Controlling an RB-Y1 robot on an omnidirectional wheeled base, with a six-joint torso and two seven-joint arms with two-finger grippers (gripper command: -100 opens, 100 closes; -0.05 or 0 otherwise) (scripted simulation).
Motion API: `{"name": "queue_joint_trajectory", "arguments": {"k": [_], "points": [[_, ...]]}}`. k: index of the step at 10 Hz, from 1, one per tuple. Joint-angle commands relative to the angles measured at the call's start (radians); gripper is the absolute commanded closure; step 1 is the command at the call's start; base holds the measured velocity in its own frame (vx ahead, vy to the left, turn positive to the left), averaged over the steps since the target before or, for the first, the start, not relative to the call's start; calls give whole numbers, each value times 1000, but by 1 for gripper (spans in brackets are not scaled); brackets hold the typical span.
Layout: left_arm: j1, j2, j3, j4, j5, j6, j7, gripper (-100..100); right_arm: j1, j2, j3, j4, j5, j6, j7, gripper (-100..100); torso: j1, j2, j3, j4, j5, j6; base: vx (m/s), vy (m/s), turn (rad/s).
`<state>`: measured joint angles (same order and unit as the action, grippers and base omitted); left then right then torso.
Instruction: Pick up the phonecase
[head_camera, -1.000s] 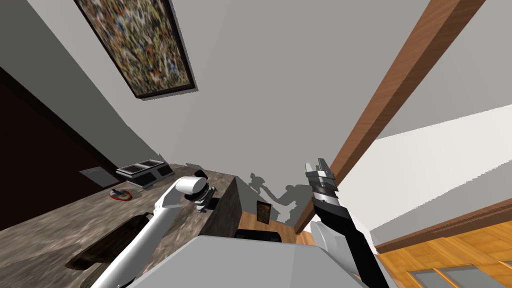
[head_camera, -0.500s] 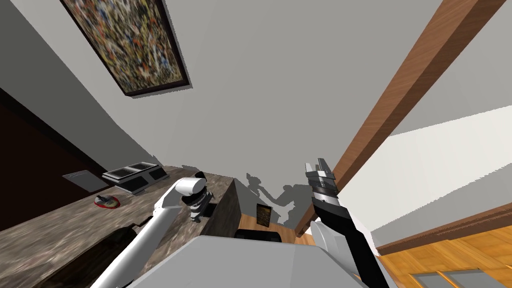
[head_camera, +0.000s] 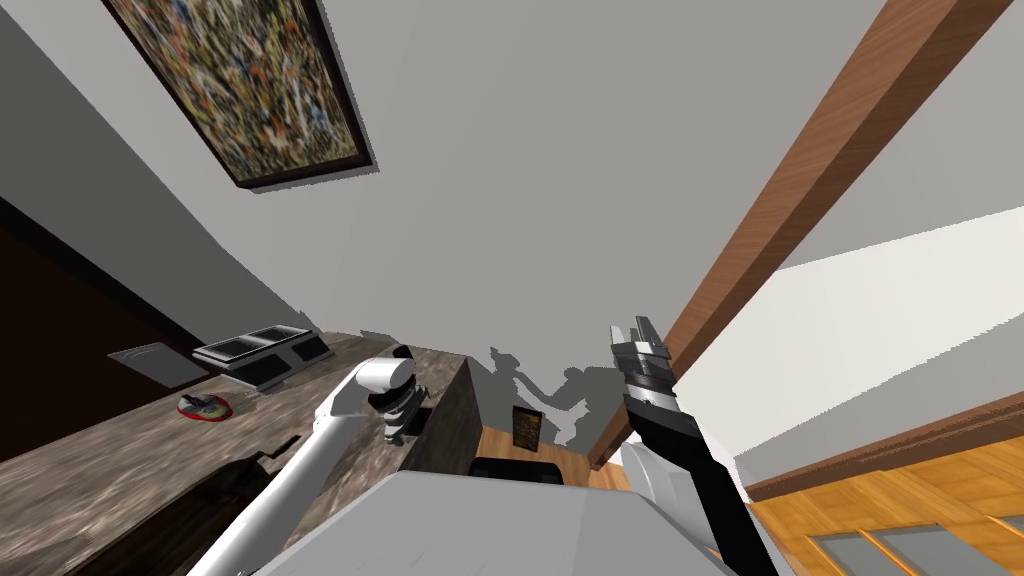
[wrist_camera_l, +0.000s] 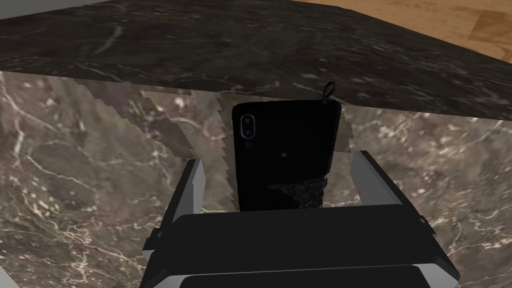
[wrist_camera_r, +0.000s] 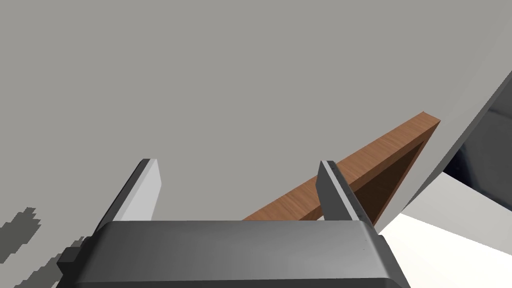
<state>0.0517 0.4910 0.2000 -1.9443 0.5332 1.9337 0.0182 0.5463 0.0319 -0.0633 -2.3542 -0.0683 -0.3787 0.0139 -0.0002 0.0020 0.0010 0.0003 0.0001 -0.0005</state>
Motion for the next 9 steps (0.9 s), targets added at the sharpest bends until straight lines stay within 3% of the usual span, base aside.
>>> {"name": "queue_joint_trajectory", "arguments": {"k": [1, 2, 3, 7, 8, 9], "points": [[1, -4, -9, 29, -11, -33, -7, -100, 0, 0, 0, 0, 0, 0, 0, 0, 0, 0, 0, 0, 0, 0, -23, 2, -22], [5, -2, -3, 15, -5, -19, -5, -100, 0, 0, 0, 0, 0, 0, 0, 0, 0, 0, 0, 0, 0, 0, -10, 1, -3], [6, -2, -4, 16, -6, -23, -6, 100, 0, 0, 0, 0, 0, 0, 0, 0, 0, -1, 0, 0, 0, 0, 0, 0, 0], [6, -2, -4, 16, -6, -22, -7, 100, 0, 0, 0, 0, 0, 0, 0, 0, 0, -2, -1, 0, 0, 0, 0, 0, 0], [6, -2, -4, 16, -6, -22, -6, 0, 0, 0, 0, 0, 0, 0, 0, 0, 0, -2, -1, 0, 0, 0, 0, 0, 0], [0, 2, 5, -13, 5, 12, 2, 100, 0, 0, 0, 0, 0, 0, 0, 0, 0, -2, -1, 0, 0, 0, 18, 1, 33]]}}
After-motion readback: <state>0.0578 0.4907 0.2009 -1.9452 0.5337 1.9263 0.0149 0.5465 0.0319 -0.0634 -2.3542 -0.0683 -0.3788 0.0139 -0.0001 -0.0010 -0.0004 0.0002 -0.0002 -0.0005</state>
